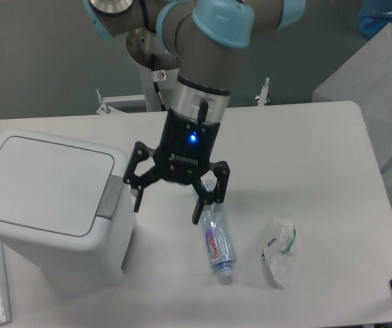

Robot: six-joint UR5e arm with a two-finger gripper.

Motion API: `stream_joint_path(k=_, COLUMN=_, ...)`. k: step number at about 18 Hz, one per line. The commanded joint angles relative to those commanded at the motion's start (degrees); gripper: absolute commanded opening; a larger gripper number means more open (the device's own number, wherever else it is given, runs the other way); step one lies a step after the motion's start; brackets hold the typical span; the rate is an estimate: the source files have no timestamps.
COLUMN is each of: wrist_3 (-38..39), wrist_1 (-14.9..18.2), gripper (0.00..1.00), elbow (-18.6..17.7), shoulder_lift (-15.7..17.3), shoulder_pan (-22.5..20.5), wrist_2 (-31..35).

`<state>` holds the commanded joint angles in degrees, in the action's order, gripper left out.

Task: Open the trash can
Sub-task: 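Move the open gripper over the toothpaste tube toward the trash can, then lower the gripper finger onto the trash can lid's push button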

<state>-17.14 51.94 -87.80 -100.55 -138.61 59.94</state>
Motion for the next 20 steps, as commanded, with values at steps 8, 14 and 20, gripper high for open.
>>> stream_joint_path(k=8, wrist_3=0.1, wrist_1=1.2, gripper=1.00, elbow=-1.8, shoulder_lift=-0.1, shoulder_pan=2.6, wrist_2=0.7)
stream_joint_path(k=14, wrist_3=-0.3, wrist_1=1.2, gripper=1.00, elbow=-2.5, shoulder_lift=0.3, shoulder_pan=3.3, wrist_2=4.5)
stream_joint_path(k=20, wrist_3=-0.2, wrist_1=1.1, gripper=1.00, elbow=-2.5, shoulder_lift=-0.2, shoulder_pan=3.4, wrist_2=4.4)
